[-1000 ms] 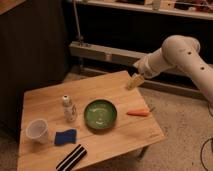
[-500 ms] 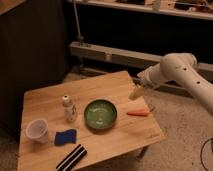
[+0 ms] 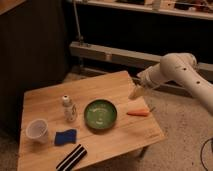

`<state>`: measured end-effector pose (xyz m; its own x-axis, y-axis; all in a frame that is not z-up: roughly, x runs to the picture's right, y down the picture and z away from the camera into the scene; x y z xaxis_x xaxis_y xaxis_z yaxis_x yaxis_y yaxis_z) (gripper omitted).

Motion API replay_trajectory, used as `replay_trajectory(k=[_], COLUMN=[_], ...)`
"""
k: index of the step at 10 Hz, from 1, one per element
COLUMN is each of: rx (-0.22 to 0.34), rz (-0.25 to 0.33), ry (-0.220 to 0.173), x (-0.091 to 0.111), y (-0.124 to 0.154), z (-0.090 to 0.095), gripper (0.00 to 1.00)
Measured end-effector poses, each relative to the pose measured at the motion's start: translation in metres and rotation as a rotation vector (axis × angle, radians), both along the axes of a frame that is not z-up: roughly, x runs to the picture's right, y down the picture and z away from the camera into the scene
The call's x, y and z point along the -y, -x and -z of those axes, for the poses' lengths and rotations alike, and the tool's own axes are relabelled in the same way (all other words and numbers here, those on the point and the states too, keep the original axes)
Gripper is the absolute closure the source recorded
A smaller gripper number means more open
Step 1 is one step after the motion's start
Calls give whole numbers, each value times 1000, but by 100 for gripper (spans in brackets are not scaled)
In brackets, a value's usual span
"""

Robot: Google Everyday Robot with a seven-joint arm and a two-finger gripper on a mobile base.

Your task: Place the pepper in the ceramic cup

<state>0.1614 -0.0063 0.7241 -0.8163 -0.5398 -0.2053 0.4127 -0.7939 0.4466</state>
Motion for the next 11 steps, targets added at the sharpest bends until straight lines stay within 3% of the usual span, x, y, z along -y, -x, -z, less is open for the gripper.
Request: replay_trajectory(k=[2, 7, 9, 11], rx=[8, 41, 16, -49], rz=[2, -7, 25, 99], ry=[31, 78, 56, 21], x=[-25, -116, -139, -143], y=[-11, -44, -55, -76], z=[-21, -111, -139, -154], gripper=[20, 20, 20, 20])
